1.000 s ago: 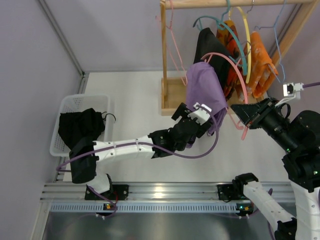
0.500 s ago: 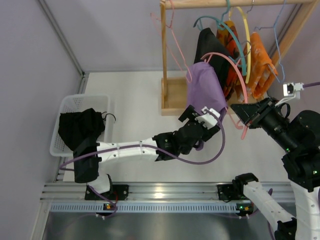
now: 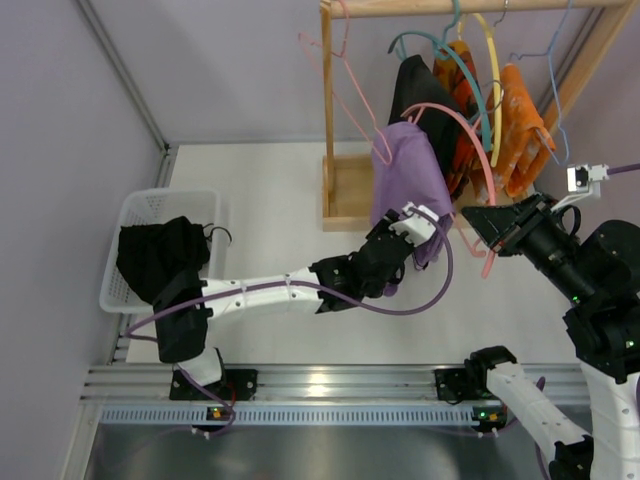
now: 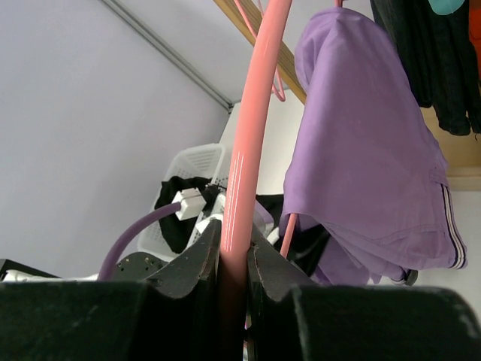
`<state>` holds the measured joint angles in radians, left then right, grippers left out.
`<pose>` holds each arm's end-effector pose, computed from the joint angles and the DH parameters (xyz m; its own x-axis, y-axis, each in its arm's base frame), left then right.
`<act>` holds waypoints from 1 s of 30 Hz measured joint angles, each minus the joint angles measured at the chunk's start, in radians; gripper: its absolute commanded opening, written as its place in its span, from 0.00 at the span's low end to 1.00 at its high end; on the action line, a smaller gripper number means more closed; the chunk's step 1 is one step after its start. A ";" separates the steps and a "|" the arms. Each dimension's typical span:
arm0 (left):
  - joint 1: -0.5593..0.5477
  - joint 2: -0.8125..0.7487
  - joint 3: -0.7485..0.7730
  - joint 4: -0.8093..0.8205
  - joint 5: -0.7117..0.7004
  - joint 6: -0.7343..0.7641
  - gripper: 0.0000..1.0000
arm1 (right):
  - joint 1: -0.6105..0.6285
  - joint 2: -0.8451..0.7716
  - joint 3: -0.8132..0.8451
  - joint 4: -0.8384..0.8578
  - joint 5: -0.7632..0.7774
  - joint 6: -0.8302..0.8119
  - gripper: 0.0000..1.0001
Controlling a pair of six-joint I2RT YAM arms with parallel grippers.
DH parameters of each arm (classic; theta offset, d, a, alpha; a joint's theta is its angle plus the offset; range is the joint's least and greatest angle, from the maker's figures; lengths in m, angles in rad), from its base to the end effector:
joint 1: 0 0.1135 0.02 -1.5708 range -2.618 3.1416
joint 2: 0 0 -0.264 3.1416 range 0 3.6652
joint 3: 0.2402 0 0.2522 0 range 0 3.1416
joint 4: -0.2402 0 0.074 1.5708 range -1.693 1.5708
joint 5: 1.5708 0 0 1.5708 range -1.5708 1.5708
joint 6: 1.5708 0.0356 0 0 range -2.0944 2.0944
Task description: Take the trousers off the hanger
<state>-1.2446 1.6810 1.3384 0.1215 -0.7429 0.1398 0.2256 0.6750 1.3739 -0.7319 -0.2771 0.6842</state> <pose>0.1502 -0.3690 0.3281 -0.0018 0.3257 -0.9455 0.4913 0.8238 0.2829 0.0670 0.0254 0.4784 -0.3293 0.5482 -0.7688 -0.3529 0.6837 0.6387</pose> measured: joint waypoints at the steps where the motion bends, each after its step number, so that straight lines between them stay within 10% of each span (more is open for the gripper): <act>1: 0.003 -0.008 -0.006 0.000 0.000 0.003 0.33 | 0.000 0.000 0.000 0.000 0.000 0.000 0.00; 4: 0.007 -0.036 -0.014 -0.002 0.006 0.020 0.01 | 0.000 -0.002 -0.006 0.007 0.000 -0.003 0.00; 30: 0.005 -0.103 0.539 -0.197 0.147 0.160 0.00 | 0.000 -0.118 -0.373 0.219 -0.075 -0.132 0.00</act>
<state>-1.2396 1.5780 1.8774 -0.0757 -0.5961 0.3000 0.2260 0.5571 1.0004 -0.5125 -0.3523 0.5518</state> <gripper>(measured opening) 0.064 0.137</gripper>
